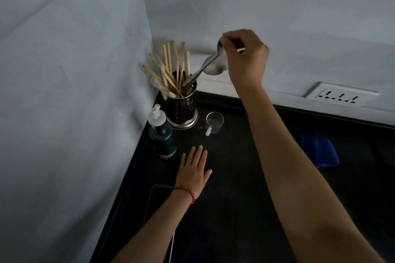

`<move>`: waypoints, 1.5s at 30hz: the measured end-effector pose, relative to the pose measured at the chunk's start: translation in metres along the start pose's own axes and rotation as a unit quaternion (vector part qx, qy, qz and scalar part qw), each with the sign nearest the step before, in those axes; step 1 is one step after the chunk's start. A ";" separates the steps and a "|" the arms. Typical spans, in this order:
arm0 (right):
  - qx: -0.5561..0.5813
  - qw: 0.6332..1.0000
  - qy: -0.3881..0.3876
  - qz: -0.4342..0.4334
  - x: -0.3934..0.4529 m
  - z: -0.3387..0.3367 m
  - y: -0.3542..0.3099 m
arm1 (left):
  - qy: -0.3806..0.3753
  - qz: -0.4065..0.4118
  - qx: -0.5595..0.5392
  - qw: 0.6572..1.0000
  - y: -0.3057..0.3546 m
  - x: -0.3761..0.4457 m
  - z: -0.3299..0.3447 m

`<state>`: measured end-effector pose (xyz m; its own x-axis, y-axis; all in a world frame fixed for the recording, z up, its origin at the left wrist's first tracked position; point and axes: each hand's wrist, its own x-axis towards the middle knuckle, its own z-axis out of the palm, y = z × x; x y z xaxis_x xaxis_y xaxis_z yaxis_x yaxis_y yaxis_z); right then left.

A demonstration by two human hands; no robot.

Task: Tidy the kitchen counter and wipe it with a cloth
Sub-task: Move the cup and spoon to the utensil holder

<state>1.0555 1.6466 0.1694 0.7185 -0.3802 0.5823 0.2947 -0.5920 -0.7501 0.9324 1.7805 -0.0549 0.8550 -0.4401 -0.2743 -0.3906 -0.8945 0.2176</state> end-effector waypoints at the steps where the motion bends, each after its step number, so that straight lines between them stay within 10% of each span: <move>1: -0.016 1.000 -0.006 -0.016 0.002 0.007 0.001 | 0.000 0.000 0.001 1.000 0.000 0.000 0.000; 13: -0.192 0.922 -0.332 -0.055 -0.040 0.046 0.020 | -0.002 -0.006 -0.006 1.000 0.000 0.002 0.000; 22: -0.175 0.966 -0.180 0.065 -0.100 -0.054 0.044 | -0.026 -0.031 -0.040 0.998 0.008 0.001 -0.013; 32: -0.289 0.854 -0.144 0.408 -0.259 -0.204 0.068 | -0.037 0.068 -0.116 0.990 0.058 -0.031 -0.016; 45: -0.360 0.760 0.065 0.537 -0.475 -0.398 0.012 | -0.120 0.311 -0.119 0.935 0.239 -0.137 0.031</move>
<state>0.4671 1.5377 0.0086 0.2183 -0.9583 -0.1842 -0.8728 -0.1072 -0.4762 0.7113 1.6244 0.0053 0.3752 -0.9001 -0.2216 -0.6749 -0.4291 0.6003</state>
